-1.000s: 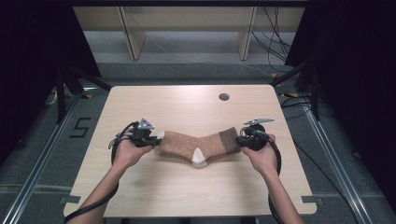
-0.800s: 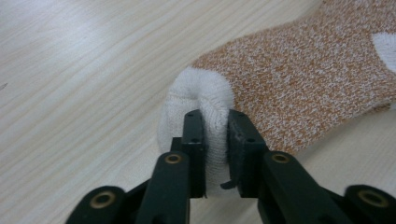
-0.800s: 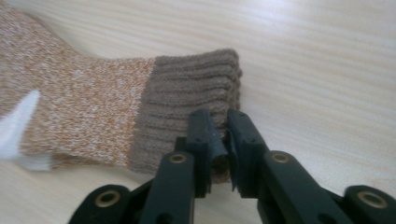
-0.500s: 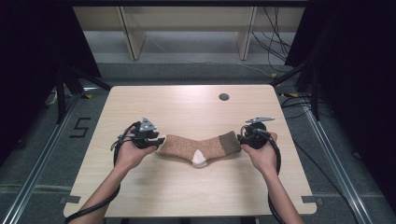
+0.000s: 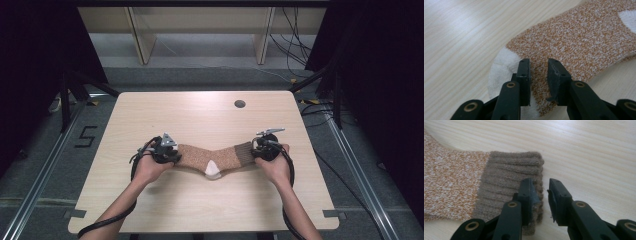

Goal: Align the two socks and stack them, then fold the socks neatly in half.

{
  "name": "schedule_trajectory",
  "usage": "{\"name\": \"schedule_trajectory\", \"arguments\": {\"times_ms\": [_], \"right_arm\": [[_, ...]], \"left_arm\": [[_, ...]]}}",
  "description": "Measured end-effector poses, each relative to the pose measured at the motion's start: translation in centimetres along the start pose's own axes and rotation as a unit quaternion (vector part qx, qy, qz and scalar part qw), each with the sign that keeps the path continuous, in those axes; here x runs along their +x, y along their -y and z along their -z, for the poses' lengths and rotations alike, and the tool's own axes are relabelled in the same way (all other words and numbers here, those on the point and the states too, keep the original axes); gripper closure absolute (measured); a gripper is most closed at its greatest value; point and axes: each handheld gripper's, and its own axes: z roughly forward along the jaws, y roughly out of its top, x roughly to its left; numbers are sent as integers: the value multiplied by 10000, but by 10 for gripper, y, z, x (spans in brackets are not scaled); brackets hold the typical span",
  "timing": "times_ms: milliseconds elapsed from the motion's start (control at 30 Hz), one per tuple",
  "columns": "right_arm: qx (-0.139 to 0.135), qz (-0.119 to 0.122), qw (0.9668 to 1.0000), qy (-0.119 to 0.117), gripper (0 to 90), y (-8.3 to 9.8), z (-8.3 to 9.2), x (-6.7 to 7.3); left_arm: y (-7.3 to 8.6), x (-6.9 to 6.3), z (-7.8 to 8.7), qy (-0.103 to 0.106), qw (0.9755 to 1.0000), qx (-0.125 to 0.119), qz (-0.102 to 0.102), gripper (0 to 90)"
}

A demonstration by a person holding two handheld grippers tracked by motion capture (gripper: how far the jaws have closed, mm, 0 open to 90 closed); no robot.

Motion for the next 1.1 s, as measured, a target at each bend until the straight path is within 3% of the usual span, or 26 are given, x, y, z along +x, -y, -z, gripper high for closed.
{"name": "schedule_trajectory", "arguments": {"times_ms": [33, 133, 200, 267, 433, 533, 600, 633, 667, 700, 733, 767, 833, 867, 900, 1000, 1100], "right_arm": [[-20, 75, 10000, -15, 719, 0, 1, -1], [-179, -39, 9998, -2, 633, -1, 9, -1], [-304, -165, 9994, 29, 592, -2, 17, -2], [-417, -259, 9988, 46, 553, -2, 23, -5], [-452, -464, 9978, 110, 468, 1, 29, -17], [-445, -651, 9969, 43, 442, 7, 31, -22], [-476, -555, 9973, 40, 427, 12, 32, -27], [-431, -704, 9966, 51, 419, 14, 33, -26], [-458, -568, 9973, 21, 414, 17, 33, -30], [-385, -711, 9967, -51, 411, 17, 35, -29], [-447, -639, 9969, 34, 407, 20, 34, -30], [-395, -791, 9961, -36, 404, 19, 35, -29], [-370, -773, 9963, -41, 397, 19, 35, -30], [-416, -461, 9981, 53, 394, 19, 33, -34], [-401, -613, 9973, -49, 392, 18, 33, -32], [-340, -707, 9968, -151, 386, 16, 31, -27], [-312, -518, 9978, -282, 378, 14, 25, -28]], "left_arm": [[0, 0, 1, -9, 10000, -1, 1, 701], [0, -1, 9, -25, 9998, -177, -58, 608], [1, -1, 17, -127, 9983, -545, 146, 530], [4, 4, 28, -270, 9966, -724, 272, 463], [17, 22, 47, -407, 9916, -907, 826, 349], [23, 29, 53, -444, 9902, -854, 1009, 313], [26, 30, 54, -412, 9897, -817, 1099, 303], [28, 30, 54, -381, 9890, -861, 1137, 299], [29, 29, 54, -356, 9889, -865, 1152, 296], [29, 28, 54, -306, 9893, -830, 1161, 295], [30, 27, 54, -287, 9894, -818, 1162, 295], [30, 26, 54, -319, 9890, -831, 1182, 296], [32, 24, 53, -267, 9887, -844, 1210, 297], [32, 24, 53, -282, 9886, -849, 1211, 297], [34, 23, 54, -267, 9885, -853, 1223, 299], [38, 22, 52, -200, 9869, -900, 1325, 305], [40, 22, 47, -200, 9868, -827, 1375, 309]]}}
